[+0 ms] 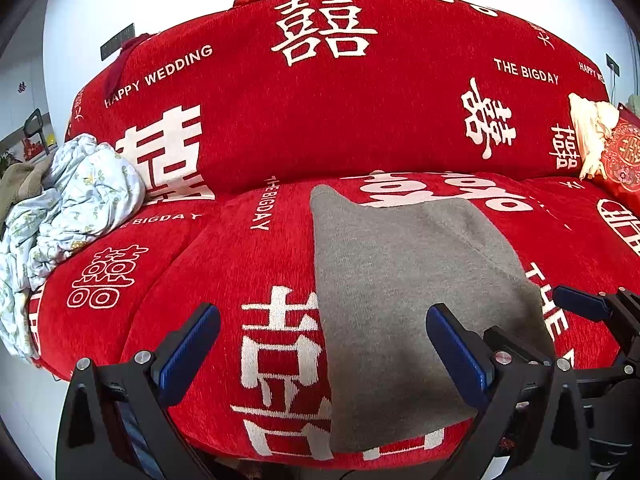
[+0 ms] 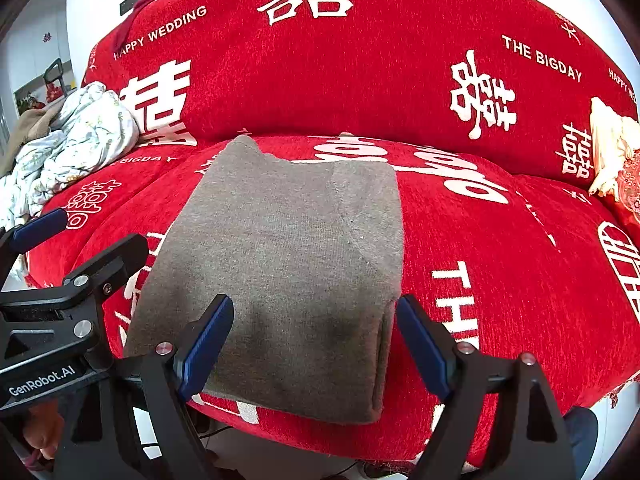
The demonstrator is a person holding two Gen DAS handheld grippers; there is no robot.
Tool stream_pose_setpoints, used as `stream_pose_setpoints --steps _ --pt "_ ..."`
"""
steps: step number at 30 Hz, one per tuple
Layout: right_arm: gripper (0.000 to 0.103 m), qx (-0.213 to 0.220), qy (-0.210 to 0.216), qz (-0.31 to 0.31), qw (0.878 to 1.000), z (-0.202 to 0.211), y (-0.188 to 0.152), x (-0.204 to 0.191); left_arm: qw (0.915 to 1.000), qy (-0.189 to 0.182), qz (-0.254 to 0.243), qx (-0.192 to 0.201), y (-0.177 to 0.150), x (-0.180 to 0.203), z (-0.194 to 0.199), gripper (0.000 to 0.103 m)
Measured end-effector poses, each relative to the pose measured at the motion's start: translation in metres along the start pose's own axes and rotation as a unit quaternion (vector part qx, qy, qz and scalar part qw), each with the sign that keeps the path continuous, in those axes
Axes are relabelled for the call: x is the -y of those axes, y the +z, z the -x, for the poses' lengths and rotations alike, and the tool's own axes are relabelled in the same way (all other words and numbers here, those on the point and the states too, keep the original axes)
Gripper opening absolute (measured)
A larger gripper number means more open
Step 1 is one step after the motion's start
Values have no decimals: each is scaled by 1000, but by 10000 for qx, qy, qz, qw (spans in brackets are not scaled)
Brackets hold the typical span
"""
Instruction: Fold small clothes
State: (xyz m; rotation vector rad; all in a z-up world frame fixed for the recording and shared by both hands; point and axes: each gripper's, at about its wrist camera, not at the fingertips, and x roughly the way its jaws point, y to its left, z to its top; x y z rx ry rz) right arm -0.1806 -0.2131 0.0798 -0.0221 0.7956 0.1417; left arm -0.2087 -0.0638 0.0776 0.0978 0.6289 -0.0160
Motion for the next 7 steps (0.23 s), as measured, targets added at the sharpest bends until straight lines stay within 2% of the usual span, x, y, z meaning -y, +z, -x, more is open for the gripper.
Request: stream_pose_setpoints --steps 7 --pt "86 -9 6 2 10000 0 -1 -2 10000 -22 -12 0 0 0 0 103"
